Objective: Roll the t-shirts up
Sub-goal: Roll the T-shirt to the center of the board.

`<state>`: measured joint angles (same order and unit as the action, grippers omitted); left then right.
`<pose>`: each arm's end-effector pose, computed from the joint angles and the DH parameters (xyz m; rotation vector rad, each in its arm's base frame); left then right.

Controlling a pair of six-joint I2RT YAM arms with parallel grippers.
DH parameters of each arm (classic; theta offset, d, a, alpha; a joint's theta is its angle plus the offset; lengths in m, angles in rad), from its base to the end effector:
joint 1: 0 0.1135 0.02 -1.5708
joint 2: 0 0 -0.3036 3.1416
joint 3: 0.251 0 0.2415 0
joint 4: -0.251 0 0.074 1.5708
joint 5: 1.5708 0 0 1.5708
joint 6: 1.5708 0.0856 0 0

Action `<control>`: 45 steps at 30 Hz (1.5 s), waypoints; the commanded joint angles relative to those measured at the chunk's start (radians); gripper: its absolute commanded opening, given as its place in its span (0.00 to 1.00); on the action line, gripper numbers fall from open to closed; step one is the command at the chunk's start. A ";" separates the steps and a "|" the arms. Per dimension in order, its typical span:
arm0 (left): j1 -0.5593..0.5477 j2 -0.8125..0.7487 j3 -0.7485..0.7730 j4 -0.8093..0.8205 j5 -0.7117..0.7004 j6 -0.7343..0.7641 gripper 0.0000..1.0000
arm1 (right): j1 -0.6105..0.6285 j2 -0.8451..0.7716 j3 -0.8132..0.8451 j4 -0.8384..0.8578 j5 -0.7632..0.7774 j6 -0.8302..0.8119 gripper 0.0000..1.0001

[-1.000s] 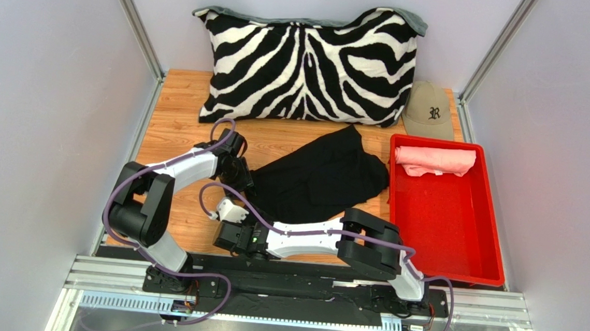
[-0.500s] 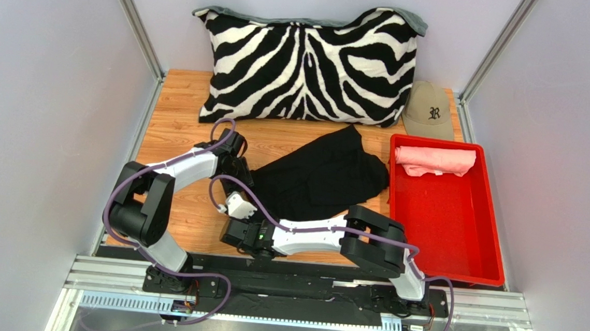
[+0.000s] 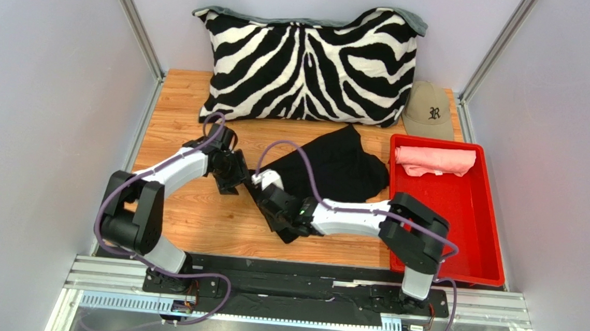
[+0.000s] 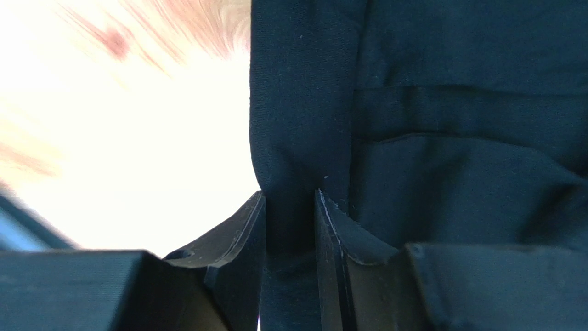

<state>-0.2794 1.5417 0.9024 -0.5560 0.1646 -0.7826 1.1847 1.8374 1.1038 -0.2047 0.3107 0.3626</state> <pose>0.2776 -0.0942 0.1781 -0.6690 2.7829 -0.4789 0.1771 0.3661 0.1689 -0.8691 2.3100 0.2874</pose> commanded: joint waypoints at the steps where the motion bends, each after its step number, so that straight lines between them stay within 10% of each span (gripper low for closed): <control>1: 0.035 -0.124 -0.011 0.037 0.055 0.054 0.64 | -0.140 -0.070 -0.117 0.238 -0.443 0.215 0.33; 10: 0.040 -0.249 -0.138 0.133 0.141 0.043 0.63 | -0.290 0.003 -0.251 0.753 -0.843 0.675 0.32; 23: 0.040 -0.190 -0.224 0.203 0.125 -0.009 0.56 | -0.323 0.201 -0.447 1.321 -0.855 1.069 0.31; 38: 0.002 -0.062 -0.062 0.045 0.046 -0.015 0.32 | -0.324 0.125 -0.467 1.144 -0.786 0.961 0.33; 45: -0.017 -0.025 0.012 -0.053 -0.019 0.009 0.29 | -0.278 -0.123 -0.353 0.577 -0.588 0.633 0.45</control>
<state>-0.2890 1.5070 0.8589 -0.5396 0.2115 -0.7944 0.8700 1.8732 0.6449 0.7547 -0.4435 1.2499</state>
